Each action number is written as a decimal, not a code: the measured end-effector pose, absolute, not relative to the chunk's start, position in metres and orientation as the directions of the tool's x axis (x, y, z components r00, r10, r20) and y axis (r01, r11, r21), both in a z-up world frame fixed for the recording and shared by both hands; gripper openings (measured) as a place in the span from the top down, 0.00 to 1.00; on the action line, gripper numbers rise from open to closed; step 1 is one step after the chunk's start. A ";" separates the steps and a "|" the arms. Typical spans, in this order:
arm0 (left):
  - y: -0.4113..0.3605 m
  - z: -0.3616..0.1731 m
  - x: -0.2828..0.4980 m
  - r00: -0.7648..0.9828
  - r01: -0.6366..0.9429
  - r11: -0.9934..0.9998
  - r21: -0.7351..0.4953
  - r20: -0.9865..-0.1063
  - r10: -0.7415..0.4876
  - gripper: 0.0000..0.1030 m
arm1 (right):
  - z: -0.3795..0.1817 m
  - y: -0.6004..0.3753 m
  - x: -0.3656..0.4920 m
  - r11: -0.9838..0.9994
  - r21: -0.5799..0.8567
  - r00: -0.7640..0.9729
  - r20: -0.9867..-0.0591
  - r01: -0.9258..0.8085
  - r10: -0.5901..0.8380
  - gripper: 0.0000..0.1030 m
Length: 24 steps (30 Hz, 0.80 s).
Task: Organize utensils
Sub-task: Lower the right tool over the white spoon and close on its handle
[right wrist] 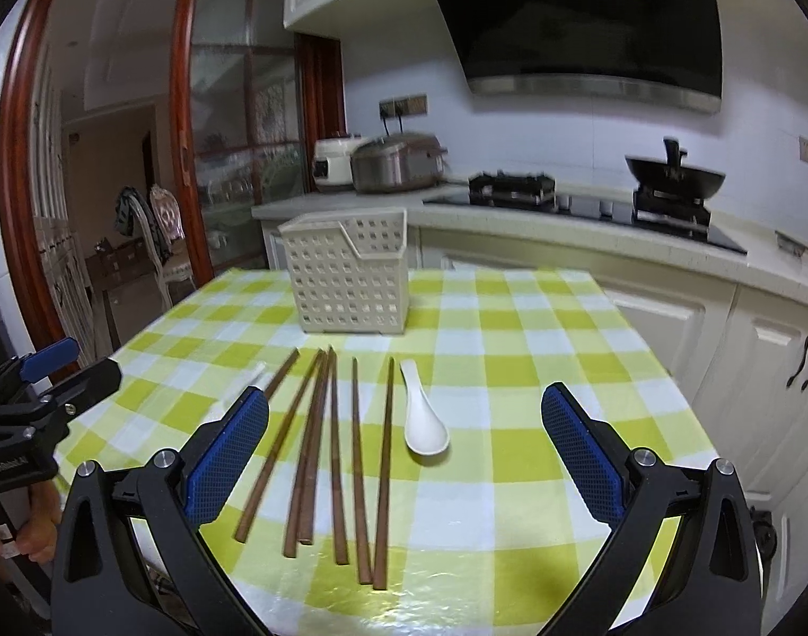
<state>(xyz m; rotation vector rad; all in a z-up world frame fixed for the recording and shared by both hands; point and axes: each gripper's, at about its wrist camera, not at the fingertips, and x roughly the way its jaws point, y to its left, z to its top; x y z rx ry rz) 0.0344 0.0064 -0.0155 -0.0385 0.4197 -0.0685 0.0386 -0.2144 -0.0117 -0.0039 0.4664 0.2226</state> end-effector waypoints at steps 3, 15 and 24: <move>0.011 -0.026 0.058 0.878 0.050 0.997 -0.053 -0.474 -0.069 0.04 | -0.021 -0.217 0.062 0.975 0.072 0.827 -0.519 -0.209 0.215 0.06; 0.039 -0.068 0.177 0.616 0.048 0.996 -0.076 -0.783 -0.090 0.04 | -0.057 -0.196 0.186 0.949 0.031 0.605 -0.764 -0.314 0.225 0.12; 0.036 -0.083 0.219 0.528 0.065 0.998 -0.019 -0.848 -0.050 0.14 | -0.070 -0.185 0.228 0.933 0.030 0.513 -0.829 -0.358 0.224 0.54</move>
